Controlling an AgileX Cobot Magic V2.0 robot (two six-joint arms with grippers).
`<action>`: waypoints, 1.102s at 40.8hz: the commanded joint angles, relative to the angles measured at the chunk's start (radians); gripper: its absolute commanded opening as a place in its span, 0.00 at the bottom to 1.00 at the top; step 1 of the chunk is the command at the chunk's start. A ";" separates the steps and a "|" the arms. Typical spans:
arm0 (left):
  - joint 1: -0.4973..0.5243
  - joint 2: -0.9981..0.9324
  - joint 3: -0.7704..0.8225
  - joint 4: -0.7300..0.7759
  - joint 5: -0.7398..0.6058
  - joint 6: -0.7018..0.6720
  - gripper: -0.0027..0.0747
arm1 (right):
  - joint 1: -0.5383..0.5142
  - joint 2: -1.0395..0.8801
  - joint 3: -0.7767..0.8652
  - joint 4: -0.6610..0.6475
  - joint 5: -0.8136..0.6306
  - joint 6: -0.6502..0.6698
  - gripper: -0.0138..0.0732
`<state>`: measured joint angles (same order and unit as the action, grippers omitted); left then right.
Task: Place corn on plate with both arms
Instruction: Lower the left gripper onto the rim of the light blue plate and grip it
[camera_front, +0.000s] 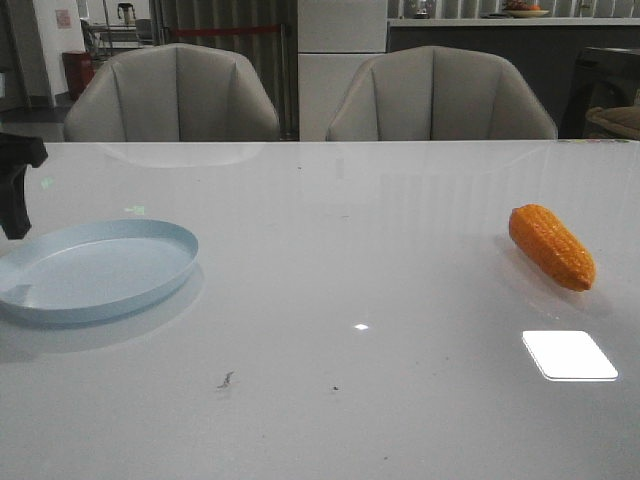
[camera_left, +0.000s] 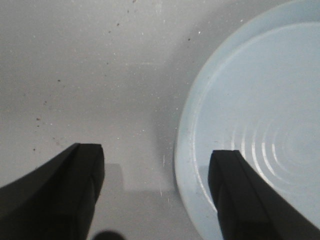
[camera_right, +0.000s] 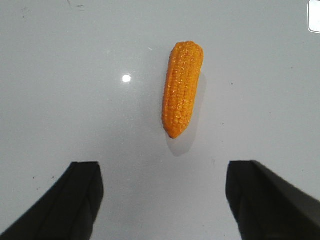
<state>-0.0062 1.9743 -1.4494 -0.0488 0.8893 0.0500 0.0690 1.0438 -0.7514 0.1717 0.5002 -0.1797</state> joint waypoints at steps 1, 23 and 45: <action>-0.002 -0.023 -0.034 -0.010 -0.025 0.003 0.69 | -0.006 -0.011 -0.034 -0.003 -0.065 -0.011 0.86; -0.025 0.008 -0.034 -0.015 -0.035 0.003 0.33 | -0.006 -0.011 -0.034 -0.003 -0.066 -0.011 0.86; -0.045 0.041 -0.058 -0.017 0.010 0.004 0.15 | -0.006 -0.011 -0.034 -0.003 -0.065 -0.011 0.86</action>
<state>-0.0432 2.0564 -1.4712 -0.0689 0.8854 0.0537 0.0690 1.0438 -0.7514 0.1717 0.4981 -0.1797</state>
